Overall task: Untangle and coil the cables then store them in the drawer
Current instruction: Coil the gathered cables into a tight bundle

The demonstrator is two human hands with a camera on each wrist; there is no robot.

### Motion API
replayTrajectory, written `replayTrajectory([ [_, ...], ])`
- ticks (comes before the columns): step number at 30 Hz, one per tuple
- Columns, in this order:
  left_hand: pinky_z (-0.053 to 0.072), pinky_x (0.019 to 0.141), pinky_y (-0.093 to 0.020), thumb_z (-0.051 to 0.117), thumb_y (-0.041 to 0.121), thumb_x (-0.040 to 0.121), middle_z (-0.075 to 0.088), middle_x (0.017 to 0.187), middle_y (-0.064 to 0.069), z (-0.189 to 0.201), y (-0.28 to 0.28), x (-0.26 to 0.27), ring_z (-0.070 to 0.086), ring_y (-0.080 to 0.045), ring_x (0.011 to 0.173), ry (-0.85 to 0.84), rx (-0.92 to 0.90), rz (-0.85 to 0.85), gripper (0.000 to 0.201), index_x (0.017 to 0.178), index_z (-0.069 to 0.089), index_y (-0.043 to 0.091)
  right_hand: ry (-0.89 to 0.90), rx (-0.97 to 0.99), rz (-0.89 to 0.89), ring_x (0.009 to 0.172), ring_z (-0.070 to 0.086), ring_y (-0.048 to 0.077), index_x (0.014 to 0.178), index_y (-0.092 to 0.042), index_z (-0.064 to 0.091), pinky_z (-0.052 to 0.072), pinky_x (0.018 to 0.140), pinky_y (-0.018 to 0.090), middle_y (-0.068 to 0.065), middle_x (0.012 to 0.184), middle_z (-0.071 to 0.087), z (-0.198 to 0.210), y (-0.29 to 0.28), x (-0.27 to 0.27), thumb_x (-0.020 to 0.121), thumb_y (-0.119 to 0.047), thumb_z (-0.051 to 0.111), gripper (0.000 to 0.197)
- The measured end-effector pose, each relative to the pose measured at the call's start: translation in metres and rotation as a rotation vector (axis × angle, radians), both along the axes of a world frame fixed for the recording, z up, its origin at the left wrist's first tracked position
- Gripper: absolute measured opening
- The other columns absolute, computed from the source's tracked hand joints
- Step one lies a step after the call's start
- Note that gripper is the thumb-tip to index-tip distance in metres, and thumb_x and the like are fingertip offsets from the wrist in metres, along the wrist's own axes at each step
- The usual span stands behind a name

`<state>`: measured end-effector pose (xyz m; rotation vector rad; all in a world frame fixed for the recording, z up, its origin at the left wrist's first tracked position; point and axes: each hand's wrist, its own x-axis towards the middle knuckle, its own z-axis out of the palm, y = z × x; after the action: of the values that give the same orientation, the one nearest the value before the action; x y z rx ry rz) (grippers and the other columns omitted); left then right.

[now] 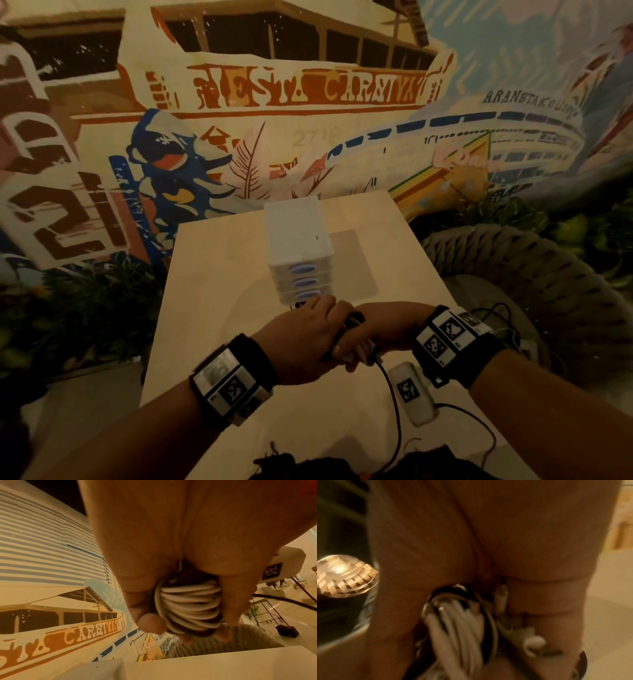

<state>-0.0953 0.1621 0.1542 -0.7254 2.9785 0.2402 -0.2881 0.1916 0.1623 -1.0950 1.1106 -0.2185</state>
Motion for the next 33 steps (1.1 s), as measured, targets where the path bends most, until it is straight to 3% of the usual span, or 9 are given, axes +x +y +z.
replayTrajectory([
  [3,0.054,0.084,-0.036,0.045,0.054,0.098,0.052,0.123,-0.006,0.000,0.001,-0.003,0.055,-0.025,0.105,-0.011,-0.038,0.044,0.056,0.139,0.040,0.016,0.186,-0.193,0.013,0.068,0.068,0.009,0.103,0.001,0.072,0.055,0.065,0.026,0.006,0.082,0.072,0.001,0.000,0.008,0.086,-0.015,0.076,0.023],
  [6,0.049,0.076,-0.029,0.050,0.054,0.097,0.054,0.121,-0.005,-0.001,0.004,-0.004,0.056,-0.023,0.102,0.001,-0.048,0.062,0.054,0.134,0.043,0.016,0.325,-0.294,0.123,0.064,0.066,0.007,0.090,-0.010,0.077,0.059,0.071,0.030,0.001,0.080,0.075,0.004,0.001,0.011,0.084,-0.023,0.078,0.015],
  [9,0.037,0.074,-0.022,0.056,0.049,0.094,0.052,0.128,-0.003,0.000,0.009,-0.004,0.054,-0.020,0.107,0.022,-0.004,0.075,0.056,0.138,0.042,0.016,0.336,-0.323,0.210,0.057,0.064,-0.002,0.075,-0.024,0.072,0.052,0.060,0.016,-0.011,0.067,0.071,0.011,0.005,0.008,0.088,-0.021,0.073,0.013],
  [14,0.052,0.070,-0.026,0.075,0.043,0.077,0.057,0.122,0.000,0.004,0.003,-0.002,0.062,-0.020,0.096,0.176,-0.044,0.078,0.065,0.134,0.049,0.023,0.336,-0.464,0.170,0.060,0.065,-0.002,0.085,-0.032,0.068,0.054,0.065,0.018,-0.008,0.075,0.070,0.015,0.003,-0.006,0.092,-0.021,0.070,0.013],
  [19,0.057,0.065,-0.027,0.071,0.051,0.079,0.062,0.121,0.004,0.007,0.007,-0.001,0.069,-0.019,0.092,0.296,-0.079,0.087,0.063,0.133,0.050,0.026,0.331,-0.504,0.159,0.067,0.068,0.005,0.098,-0.026,0.069,0.053,0.067,0.019,-0.007,0.080,0.071,0.013,0.001,-0.012,0.090,-0.020,0.072,0.010],
  [24,0.061,0.078,-0.034,0.080,0.069,0.064,0.057,0.137,0.005,0.018,0.003,0.007,0.069,-0.015,0.104,0.517,0.148,0.223,0.094,0.138,0.028,0.043,0.116,-0.436,0.021,0.078,0.069,0.022,0.109,-0.011,0.071,0.059,0.080,0.041,0.011,0.093,0.076,0.014,0.004,-0.019,0.091,-0.031,0.074,0.027],
  [27,0.057,0.094,-0.032,0.093,0.057,0.059,0.053,0.142,0.005,0.022,-0.010,0.012,0.063,-0.011,0.119,0.675,0.204,0.215,0.109,0.141,0.022,0.052,-0.133,-0.399,-0.132,0.083,0.062,0.030,0.112,-0.011,0.070,0.051,0.079,0.046,0.014,0.091,0.071,0.014,0.007,-0.020,0.091,-0.029,0.073,0.028],
  [30,0.054,0.100,-0.029,0.096,0.050,0.058,0.054,0.139,0.021,0.025,-0.019,0.017,0.058,-0.002,0.123,0.757,0.420,0.252,0.114,0.148,0.029,0.034,-0.363,-0.355,-0.296,0.090,0.061,0.031,0.122,-0.010,0.066,0.047,0.085,0.049,0.014,0.099,0.068,0.017,0.006,-0.018,0.084,-0.029,0.078,0.043],
  [33,0.052,0.102,-0.029,0.088,0.064,0.058,0.057,0.137,0.021,0.031,-0.017,0.014,0.058,-0.004,0.126,0.791,0.610,0.210,0.097,0.142,0.046,0.039,-0.451,-0.391,-0.273,0.091,0.066,0.030,0.122,-0.013,0.066,0.050,0.087,0.048,0.013,0.102,0.070,0.026,0.005,-0.009,0.080,-0.038,0.082,0.052],
])
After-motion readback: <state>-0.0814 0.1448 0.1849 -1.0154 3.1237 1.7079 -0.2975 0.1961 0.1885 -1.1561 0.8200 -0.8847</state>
